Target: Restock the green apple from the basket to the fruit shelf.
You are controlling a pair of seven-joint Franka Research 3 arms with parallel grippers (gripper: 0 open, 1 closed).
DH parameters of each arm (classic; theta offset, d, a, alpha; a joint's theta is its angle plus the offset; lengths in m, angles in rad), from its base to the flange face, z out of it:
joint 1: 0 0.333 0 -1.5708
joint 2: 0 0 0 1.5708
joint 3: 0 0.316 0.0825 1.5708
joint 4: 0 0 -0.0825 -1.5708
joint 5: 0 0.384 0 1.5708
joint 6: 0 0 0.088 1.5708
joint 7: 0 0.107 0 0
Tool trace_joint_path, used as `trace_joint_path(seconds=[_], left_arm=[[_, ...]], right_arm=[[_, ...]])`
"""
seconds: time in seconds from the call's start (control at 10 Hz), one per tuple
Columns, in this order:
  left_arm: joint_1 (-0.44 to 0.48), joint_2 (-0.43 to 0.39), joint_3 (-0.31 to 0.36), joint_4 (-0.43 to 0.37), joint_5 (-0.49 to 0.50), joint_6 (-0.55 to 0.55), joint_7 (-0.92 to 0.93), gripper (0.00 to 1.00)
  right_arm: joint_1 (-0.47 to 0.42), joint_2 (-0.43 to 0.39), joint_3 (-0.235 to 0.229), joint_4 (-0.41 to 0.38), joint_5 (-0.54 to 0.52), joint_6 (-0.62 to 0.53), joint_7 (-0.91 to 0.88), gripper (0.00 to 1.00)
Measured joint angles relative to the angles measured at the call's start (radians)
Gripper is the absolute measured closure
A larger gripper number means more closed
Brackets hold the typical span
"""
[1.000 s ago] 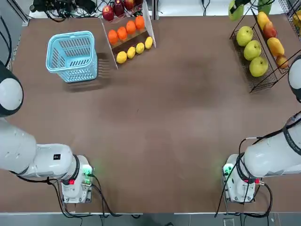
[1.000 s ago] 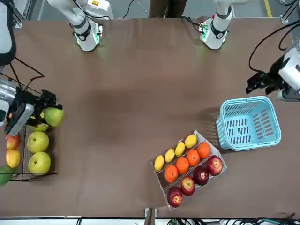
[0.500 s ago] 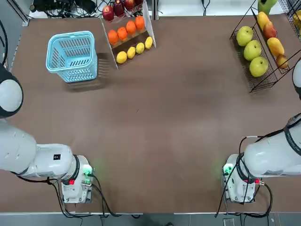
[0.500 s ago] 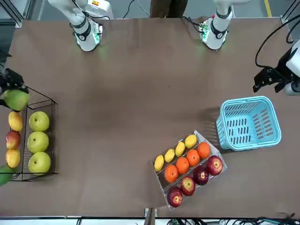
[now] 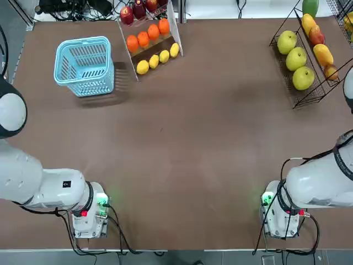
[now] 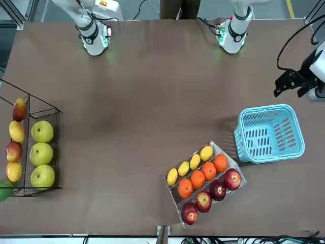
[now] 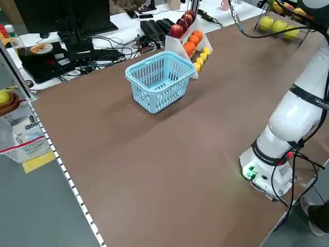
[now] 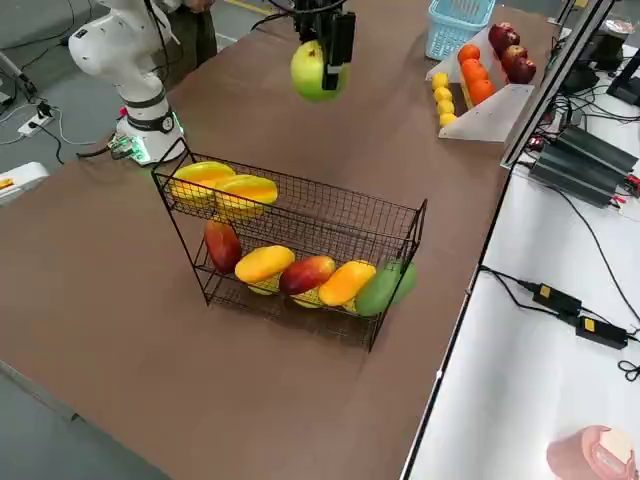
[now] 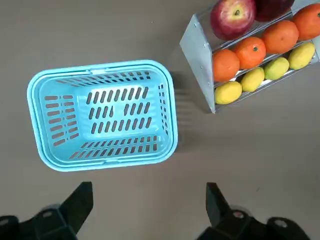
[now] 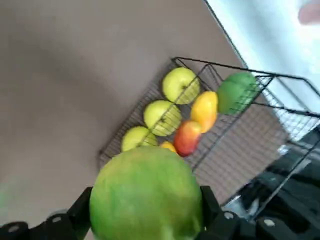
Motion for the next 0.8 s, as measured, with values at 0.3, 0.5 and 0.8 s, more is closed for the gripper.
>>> trace_joint_path(seconds=[0.3, 0.5, 0.8], left_arm=[[0.004, 0.000, 0.006, 0.012, 0.000, 0.000, -0.001, 0.00], [0.004, 0.000, 0.009, 0.013, 0.000, 0.000, -0.001, 0.00], [0.003, 0.000, 0.008, 0.013, 0.000, 0.000, -0.001, 0.00]], right_arm=[[-0.081, 0.077, -0.001, 0.003, -0.005, 0.073, -0.159, 0.12], [-0.112, 0.099, 0.000, 0.003, -0.004, 0.092, -0.181, 0.12], [-0.133, 0.123, 0.009, 0.004, -0.003, 0.094, -0.182, 0.12]])
